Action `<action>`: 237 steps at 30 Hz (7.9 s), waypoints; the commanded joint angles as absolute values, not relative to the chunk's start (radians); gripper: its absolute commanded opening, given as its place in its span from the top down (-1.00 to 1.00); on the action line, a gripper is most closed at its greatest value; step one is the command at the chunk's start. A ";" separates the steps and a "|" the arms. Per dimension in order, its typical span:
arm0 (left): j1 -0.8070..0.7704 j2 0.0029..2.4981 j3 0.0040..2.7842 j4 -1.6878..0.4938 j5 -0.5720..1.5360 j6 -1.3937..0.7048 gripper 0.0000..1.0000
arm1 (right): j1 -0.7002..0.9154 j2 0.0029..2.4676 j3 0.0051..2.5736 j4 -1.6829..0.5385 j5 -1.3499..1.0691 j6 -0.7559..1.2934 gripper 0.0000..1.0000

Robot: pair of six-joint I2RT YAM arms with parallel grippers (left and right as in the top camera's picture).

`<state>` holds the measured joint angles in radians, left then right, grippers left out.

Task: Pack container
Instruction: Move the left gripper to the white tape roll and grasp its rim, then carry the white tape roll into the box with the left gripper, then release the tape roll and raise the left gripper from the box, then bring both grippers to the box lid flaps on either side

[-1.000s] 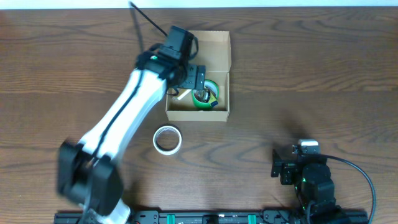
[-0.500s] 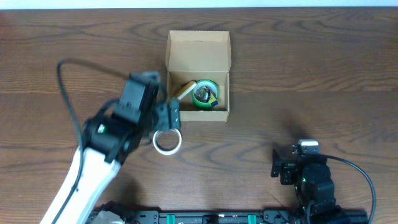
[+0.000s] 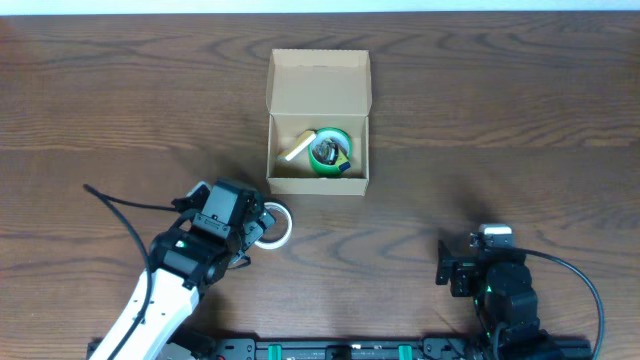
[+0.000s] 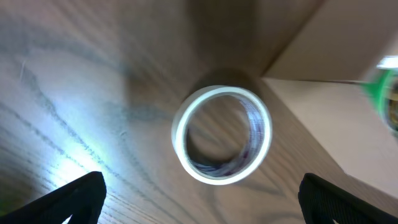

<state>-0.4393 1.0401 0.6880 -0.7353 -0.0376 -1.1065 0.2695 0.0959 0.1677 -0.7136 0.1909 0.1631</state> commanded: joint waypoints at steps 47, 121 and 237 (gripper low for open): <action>-0.438 1.330 0.609 -0.479 0.024 -1.257 0.89 | 0.262 0.091 0.165 -0.714 0.190 0.148 -0.99; -0.339 1.941 1.580 -0.986 0.228 -0.853 0.20 | 0.262 0.091 0.165 -0.714 0.190 0.148 -0.98; 0.032 2.300 1.650 -0.288 0.944 -0.881 0.89 | 0.126 2.147 1.307 0.175 -0.550 0.770 0.98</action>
<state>0.0418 2.2883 1.6341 -0.3004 0.8825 -0.8627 0.1062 2.1357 1.2934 0.1764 -0.5293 0.7551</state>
